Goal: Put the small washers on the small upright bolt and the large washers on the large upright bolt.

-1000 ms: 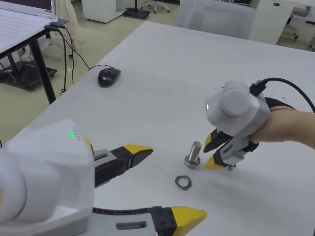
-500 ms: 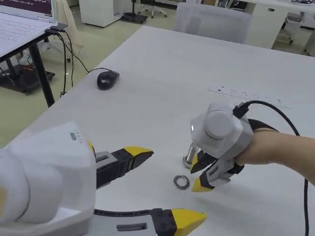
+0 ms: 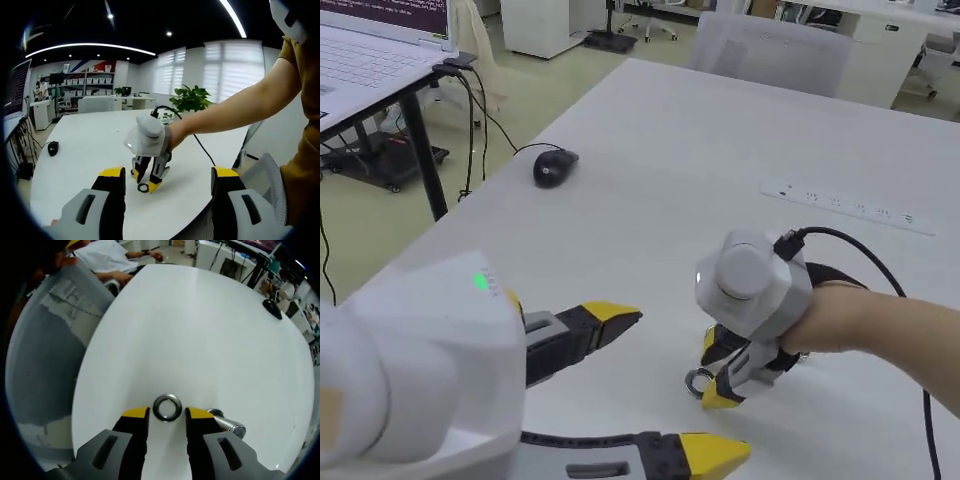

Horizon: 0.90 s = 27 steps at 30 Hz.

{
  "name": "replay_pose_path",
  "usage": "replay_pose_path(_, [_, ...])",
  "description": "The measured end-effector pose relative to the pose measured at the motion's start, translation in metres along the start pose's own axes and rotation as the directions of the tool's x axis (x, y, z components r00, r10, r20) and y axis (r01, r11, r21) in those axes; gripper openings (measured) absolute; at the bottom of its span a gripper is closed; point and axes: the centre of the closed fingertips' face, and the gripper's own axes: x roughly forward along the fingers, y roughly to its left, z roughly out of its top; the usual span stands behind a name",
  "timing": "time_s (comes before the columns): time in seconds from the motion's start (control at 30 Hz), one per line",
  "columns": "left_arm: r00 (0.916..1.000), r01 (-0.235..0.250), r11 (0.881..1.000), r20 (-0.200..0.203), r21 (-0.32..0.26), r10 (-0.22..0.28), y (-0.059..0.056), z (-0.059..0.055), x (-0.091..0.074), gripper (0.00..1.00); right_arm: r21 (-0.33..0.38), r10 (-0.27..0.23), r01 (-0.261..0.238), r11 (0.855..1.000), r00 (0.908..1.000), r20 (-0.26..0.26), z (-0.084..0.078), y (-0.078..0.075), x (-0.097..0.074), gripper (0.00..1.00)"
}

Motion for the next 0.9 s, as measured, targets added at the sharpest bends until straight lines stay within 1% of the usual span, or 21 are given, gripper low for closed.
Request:
replay_pose_path(0.07, [1.0,-0.001,1.0,-0.002,0.001,0.001,0.001,0.0,0.001,0.69,-0.008,-0.004,0.003,1.0,1.0,-0.005,0.0,0.0,0.0,0.3])
replay_pose_path(0.1, [1.0,-0.001,1.0,-0.002,0.001,0.001,0.001,0.0,0.001,0.69,-0.009,-0.001,0.001,1.0,1.0,-0.004,0.0,0.001,0.0,0.24])
replay_pose_path(0.13, [1.0,-0.001,1.0,-0.001,0.001,0.001,0.001,0.0,0.002,0.69,-0.028,-0.005,0.005,1.0,0.9999,-0.009,0.0,0.002,0.001,0.24])
replay_pose_path(0.23, [1.0,0.002,1.0,-0.001,0.001,-0.002,0.0,0.0,0.003,0.69,-0.019,-0.012,0.011,1.0,0.9998,-0.015,-0.001,0.002,0.001,0.24])
replay_pose_path(0.33, [0.9999,0.006,1.0,-0.011,0.007,-0.006,-0.002,-0.001,0.004,0.69,-0.012,-0.02,0.02,1.0,0.9997,-0.014,0.0,0.002,0.001,0.22])
replay_pose_path(0.43, [0.9999,0.005,1.0,-0.009,0.006,-0.005,-0.002,0.0,0.003,0.69,-0.012,-0.008,0.008,1.0,0.9997,-0.023,-0.004,0.007,-0.001,0.21])
replay_pose_path(0.53, [0.9999,0.004,1.0,-0.014,0.007,-0.004,-0.001,-0.001,0.003,0.69,0.001,-0.009,0.009,1.0,0.9998,-0.015,-0.007,0.009,-0.008,0.21])
replay_pose_path(0.67, [0.9998,0.009,1.0,-0.017,0.011,-0.009,-0.001,-0.002,0.005,0.69,0.025,-0.015,0.015,1.0,0.9999,-0.003,-0.014,0.01,-0.024,0.21])
replay_pose_path(0.77, [0.9997,0.018,1.0,-0.018,0.016,-0.017,-0.004,-0.001,0.008,0.69,0.034,-0.035,0.035,0.999,0.9993,-0.01,-0.024,0.007,-0.037,0.21])
replay_pose_path(0.83, [0.9995,0.025,1.0,-0.018,0.018,-0.025,-0.006,0.0,0.01,0.69,0.041,-0.046,0.046,0.998,0.9989,-0.013,-0.027,0.004,-0.044,0.21])
replay_pose_path(0.9, [0.9994,0.032,0.999,-0.014,0.021,-0.032,-0.008,0.001,0.01,0.69,0.045,-0.068,0.068,0.997,0.9976,-0.013,-0.03,-0.001,-0.052,0.21])
